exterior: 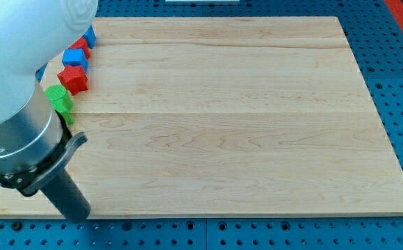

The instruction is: Push the yellow hexagon towards the bottom right

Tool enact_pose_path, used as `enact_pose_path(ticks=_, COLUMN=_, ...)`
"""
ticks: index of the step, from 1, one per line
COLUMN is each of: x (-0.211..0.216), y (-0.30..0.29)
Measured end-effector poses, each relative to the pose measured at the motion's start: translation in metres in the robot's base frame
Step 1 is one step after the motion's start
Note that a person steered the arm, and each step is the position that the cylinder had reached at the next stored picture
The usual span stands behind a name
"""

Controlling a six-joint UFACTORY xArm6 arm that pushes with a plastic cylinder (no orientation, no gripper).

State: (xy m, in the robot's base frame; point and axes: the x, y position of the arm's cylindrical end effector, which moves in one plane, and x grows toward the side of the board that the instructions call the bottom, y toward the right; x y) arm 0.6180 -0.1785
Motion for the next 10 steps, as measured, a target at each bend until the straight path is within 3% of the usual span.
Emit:
enact_pose_path(ticks=2, x=-0.008, y=-0.126)
enact_pose_path(ticks=7, x=-0.081, y=-0.123)
enact_pose_path(ticks=10, x=-0.113, y=-0.076)
